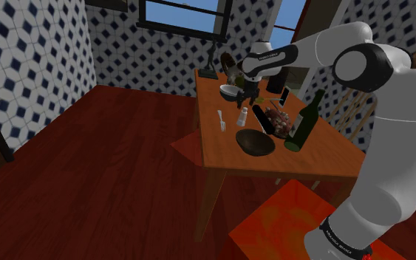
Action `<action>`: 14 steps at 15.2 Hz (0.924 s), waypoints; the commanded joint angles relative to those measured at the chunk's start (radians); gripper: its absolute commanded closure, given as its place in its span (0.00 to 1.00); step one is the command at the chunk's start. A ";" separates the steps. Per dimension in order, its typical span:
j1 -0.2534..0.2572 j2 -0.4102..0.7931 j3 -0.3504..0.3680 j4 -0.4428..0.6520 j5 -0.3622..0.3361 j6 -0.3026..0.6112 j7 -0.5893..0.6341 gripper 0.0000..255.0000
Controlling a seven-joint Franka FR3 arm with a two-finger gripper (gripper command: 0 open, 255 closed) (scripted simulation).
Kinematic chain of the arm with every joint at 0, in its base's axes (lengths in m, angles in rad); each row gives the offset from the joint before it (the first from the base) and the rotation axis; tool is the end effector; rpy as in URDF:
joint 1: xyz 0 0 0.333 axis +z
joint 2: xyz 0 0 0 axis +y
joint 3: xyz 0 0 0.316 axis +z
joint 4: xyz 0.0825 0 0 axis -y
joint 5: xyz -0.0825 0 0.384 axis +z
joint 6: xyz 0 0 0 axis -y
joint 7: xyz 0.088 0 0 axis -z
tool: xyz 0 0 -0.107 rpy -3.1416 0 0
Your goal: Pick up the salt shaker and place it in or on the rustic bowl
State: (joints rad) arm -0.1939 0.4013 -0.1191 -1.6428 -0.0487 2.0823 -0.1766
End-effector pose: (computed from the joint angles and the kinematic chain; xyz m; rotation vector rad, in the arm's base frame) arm 0.6400 -0.2004 0.3883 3.0411 -0.1569 0.0271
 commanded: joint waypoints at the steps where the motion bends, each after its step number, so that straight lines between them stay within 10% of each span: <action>1: -0.002 0.014 0.000 -0.009 0.001 0.023 0.000 0.00; 11: -0.004 0.028 0.000 -0.022 0.002 0.051 -0.001 0.00; 12: -0.004 0.028 0.000 -0.022 0.002 0.051 -0.001 1.00; 14: -0.004 0.028 0.000 -0.022 0.002 0.051 -0.001 1.00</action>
State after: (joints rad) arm -0.1974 0.4295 -0.1188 -1.6644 -0.0465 2.1329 -0.1775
